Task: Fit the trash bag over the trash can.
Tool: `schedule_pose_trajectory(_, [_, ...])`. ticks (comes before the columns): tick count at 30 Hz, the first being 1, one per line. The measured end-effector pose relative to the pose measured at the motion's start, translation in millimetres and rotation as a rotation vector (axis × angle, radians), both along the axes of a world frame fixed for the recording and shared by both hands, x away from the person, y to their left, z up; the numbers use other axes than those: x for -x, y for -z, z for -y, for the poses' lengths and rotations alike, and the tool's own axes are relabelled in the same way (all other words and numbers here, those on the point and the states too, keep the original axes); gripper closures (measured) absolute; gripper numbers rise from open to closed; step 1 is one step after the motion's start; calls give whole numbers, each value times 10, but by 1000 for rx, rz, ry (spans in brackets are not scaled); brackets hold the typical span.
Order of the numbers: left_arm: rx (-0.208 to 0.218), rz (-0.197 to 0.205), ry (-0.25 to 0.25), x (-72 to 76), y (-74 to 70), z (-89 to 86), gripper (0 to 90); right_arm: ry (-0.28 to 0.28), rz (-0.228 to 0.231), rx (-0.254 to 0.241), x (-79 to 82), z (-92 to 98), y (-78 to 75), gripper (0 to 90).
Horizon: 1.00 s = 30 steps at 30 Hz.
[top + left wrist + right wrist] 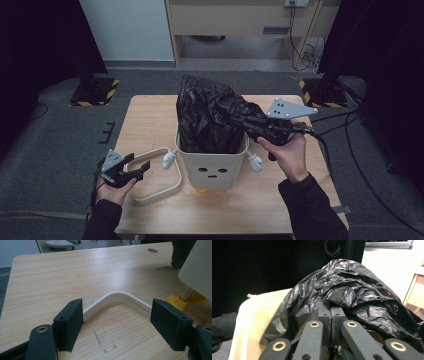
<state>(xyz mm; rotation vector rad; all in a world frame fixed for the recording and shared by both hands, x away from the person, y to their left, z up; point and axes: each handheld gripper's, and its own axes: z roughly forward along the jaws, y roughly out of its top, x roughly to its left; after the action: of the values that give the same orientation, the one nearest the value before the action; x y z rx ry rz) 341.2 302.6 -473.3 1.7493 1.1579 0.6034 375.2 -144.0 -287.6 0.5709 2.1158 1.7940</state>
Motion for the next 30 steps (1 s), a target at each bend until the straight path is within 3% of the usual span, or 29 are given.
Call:
schedule_pose_trajectory(11, [10,5,-4,6,-5,-1,260,34,-49,48,68,14,61,857])
schedule_pose_trajectory(13, [8,1,-2,5,-1,-1,260,31,-63,27,63,20,78,830])
schedule_pose_trajectory(15, [9,-1,-3,2,4,-2,260,42,-37,19,69,50,119,702])
schedule_pose_trajectory(16, [9,-1,-4,1,5,-3,260,34,-48,8,87,56,108,658])
schedule_pose_trajectory(20, [11,0,-4,3,5,-5,261,32,-43,-53,169,118,52,532])
schedule_pose_trajectory(30, [10,-1,-6,2,7,-6,260,76,-28,-119,350,378,-100,500])
